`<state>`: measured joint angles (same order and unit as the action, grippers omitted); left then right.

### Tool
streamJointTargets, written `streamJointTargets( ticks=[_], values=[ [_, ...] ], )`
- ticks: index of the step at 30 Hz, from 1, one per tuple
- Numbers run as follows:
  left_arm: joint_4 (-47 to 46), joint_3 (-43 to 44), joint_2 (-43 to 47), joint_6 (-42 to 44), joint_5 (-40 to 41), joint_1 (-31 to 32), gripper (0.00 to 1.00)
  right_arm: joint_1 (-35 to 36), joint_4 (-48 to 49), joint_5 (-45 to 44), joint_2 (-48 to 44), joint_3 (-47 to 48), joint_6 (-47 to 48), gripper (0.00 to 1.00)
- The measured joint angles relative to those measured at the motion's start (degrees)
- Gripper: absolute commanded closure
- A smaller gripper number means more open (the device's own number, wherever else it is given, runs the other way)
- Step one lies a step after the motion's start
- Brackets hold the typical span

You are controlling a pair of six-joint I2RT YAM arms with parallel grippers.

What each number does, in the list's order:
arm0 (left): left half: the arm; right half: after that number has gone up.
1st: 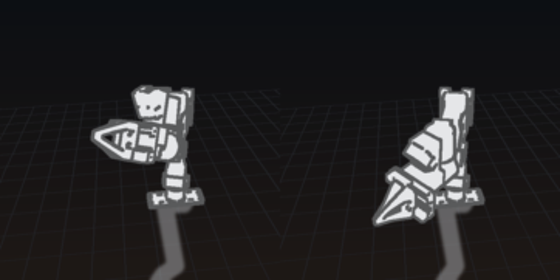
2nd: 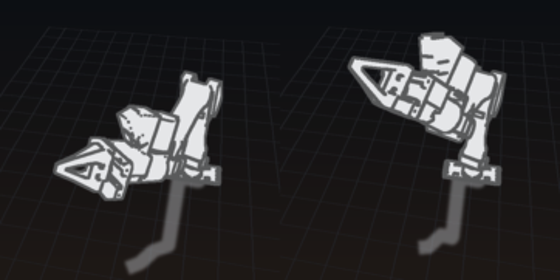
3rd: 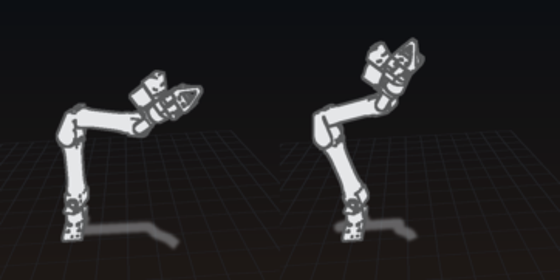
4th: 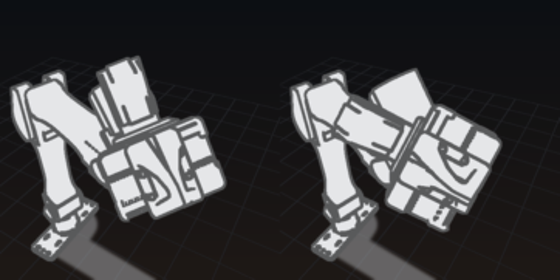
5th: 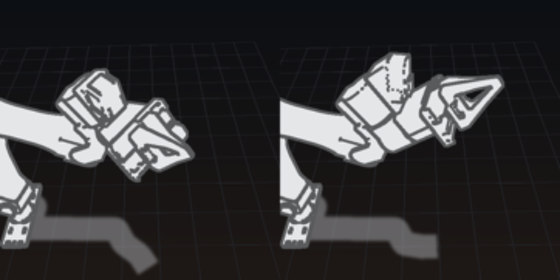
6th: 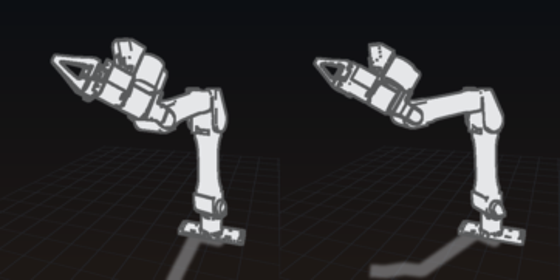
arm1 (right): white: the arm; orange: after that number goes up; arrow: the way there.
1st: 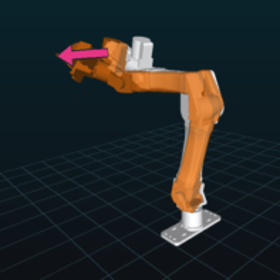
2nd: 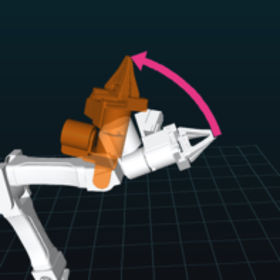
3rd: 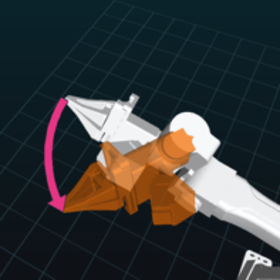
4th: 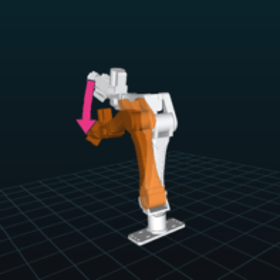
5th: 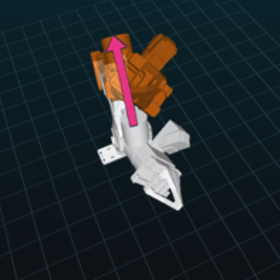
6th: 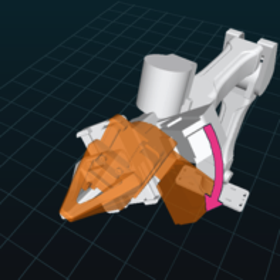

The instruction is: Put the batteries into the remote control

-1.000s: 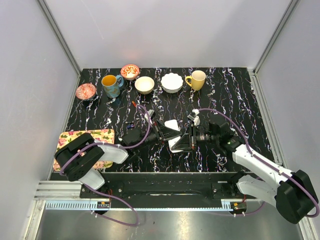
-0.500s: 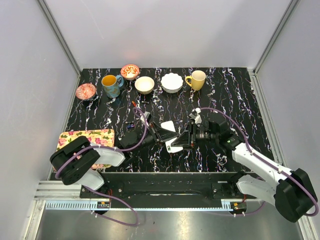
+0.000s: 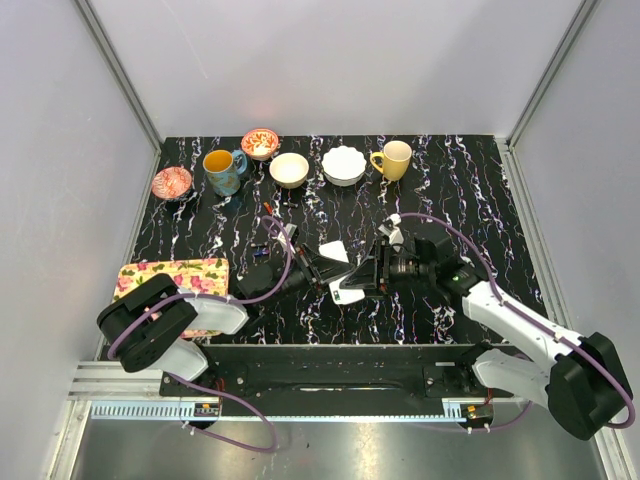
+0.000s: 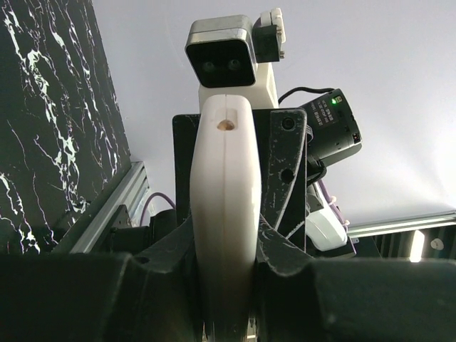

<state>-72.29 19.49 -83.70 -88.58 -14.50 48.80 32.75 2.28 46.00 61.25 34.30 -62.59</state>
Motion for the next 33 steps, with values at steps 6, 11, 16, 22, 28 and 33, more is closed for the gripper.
streamJointTargets(
  ticks=[6,11,16,22,28,33],
  values=[
    [0.0,0.0,0.0,0.0,1.25,0.0,1.0,-0.09,-3.76,-0.42,0.44,2.34,1.38,0.38],
    [0.2,0.0,0.07,0.0,2.34,-0.42,1.0,-0.13,-9.31,-1.55,1.01,5.66,4.2,0.3],
    [1.99,0.0,0.87,0.11,3.06,-1.38,1.0,-0.13,-17.46,-4.0,1.64,10.97,8.94,0.22],
    [4.22,0.07,1.62,0.55,3.63,-2.82,1.0,-0.17,-30.47,-9.86,2.1,19.87,16.76,0.17],
    [8.57,1.27,1.84,2.01,3.89,-3.74,1.0,0.02,-43.15,-18.38,3.93,30.29,24.87,0.18],
    [12.13,3.08,1.84,3.37,4.17,-4.44,1.0,6.05,-52.85,-31.06,7.28,39.54,30.32,0.21]
  ],
)
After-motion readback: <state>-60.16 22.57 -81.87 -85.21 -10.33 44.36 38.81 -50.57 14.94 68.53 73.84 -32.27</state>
